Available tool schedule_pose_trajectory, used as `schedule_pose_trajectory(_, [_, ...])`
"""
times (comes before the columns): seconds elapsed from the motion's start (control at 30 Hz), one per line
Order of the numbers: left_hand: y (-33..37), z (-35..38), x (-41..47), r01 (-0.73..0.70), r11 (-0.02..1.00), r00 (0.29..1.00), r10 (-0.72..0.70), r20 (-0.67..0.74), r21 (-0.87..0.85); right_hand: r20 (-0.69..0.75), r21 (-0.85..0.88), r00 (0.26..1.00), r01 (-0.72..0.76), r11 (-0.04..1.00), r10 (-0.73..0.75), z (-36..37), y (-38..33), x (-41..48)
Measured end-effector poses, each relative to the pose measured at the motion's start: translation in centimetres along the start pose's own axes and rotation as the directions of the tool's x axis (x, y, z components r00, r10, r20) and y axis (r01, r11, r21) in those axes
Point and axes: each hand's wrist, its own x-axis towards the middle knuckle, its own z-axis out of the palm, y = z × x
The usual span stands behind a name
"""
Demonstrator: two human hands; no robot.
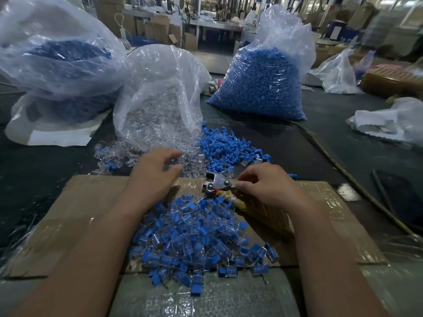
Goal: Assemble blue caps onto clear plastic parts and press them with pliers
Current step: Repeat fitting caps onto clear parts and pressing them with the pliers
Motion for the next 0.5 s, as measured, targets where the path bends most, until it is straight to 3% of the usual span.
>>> schedule_pose_trajectory(0.1, [-0.2, 0.7, 0.0, -0.032, 0.992, 0.977, 0.005, 0.215, 0.120, -0.083, -0.040, 0.997, -0.013, 0.999, 0.010, 0.0, 0.1, 0.1])
schedule_pose_trajectory(0.2, [-0.4, 1.1, 0.2, -0.009, 0.967, 0.945, -0.075, 0.319, 0.255, -0.169, -0.041, 0.985, -0.039, 0.998, 0.031, 0.0, 0.3, 0.2])
schedule_pose_trajectory(0.5, [0.1, 0.7, 0.3, 0.026, 0.973, 0.991, -0.055, 0.120, 0.230, -0.339, 0.012, 0.941, -0.024, 1.000, 0.027, 0.2, 0.8, 1.3])
